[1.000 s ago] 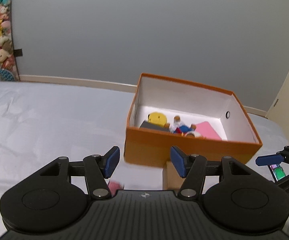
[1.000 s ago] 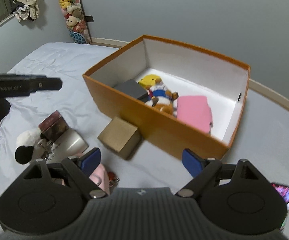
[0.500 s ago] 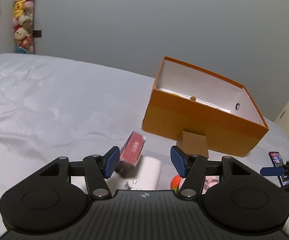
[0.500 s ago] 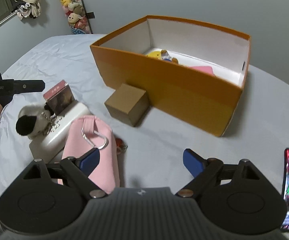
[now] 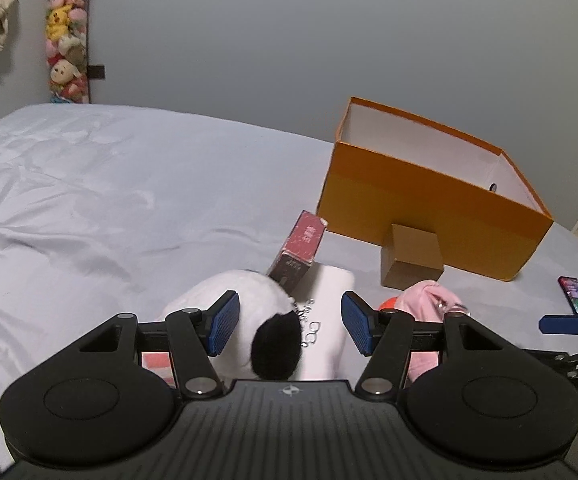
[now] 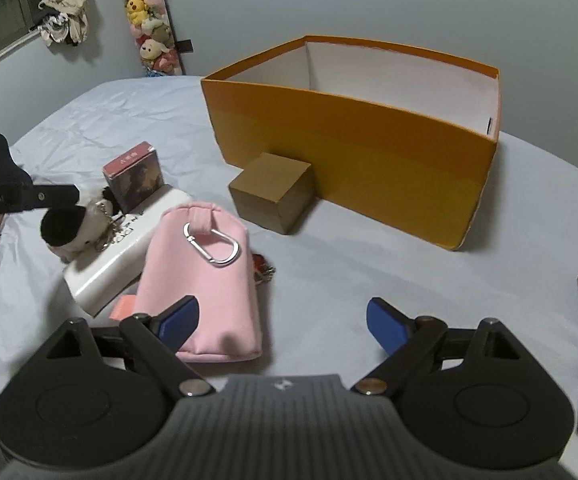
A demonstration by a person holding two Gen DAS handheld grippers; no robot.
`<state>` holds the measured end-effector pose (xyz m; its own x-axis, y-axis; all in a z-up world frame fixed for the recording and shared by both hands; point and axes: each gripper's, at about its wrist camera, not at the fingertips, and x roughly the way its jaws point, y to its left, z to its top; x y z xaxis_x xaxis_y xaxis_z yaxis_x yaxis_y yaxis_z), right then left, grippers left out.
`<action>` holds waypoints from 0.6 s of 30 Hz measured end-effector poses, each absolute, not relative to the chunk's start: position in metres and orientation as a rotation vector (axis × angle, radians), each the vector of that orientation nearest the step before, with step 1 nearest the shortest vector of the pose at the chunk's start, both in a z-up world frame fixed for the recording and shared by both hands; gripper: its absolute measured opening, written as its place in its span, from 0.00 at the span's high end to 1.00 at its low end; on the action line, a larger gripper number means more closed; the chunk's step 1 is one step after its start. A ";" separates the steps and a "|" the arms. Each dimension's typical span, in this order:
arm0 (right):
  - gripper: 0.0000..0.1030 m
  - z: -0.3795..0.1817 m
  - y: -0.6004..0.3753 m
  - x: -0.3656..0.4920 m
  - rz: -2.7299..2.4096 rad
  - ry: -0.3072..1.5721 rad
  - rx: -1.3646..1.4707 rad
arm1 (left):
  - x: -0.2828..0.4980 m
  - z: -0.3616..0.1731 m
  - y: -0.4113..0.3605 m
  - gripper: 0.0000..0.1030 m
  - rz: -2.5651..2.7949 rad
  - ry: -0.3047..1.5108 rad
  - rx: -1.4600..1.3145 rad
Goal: Organize objects
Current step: 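Move the left tool to the white plush dog while the right tool reaches the pink pouch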
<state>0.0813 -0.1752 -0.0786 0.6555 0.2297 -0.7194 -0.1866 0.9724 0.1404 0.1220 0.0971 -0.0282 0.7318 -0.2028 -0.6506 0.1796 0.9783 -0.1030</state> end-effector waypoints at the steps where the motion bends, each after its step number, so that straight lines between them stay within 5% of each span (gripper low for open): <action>1: 0.11 -0.080 -0.175 0.080 0.235 0.822 0.064 | 0.120 -0.029 0.097 0.32 -0.201 0.709 -0.024; 18: 0.11 -0.088 -0.145 0.089 0.284 0.822 0.100 | 0.141 -0.059 0.100 0.15 -0.205 0.672 0.240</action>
<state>0.0890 -0.1450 -0.0884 0.6453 0.2879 -0.7076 -0.2110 0.9574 0.1972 0.1414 0.1002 -0.0593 0.7642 -0.1096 -0.6356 0.2638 0.9523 0.1531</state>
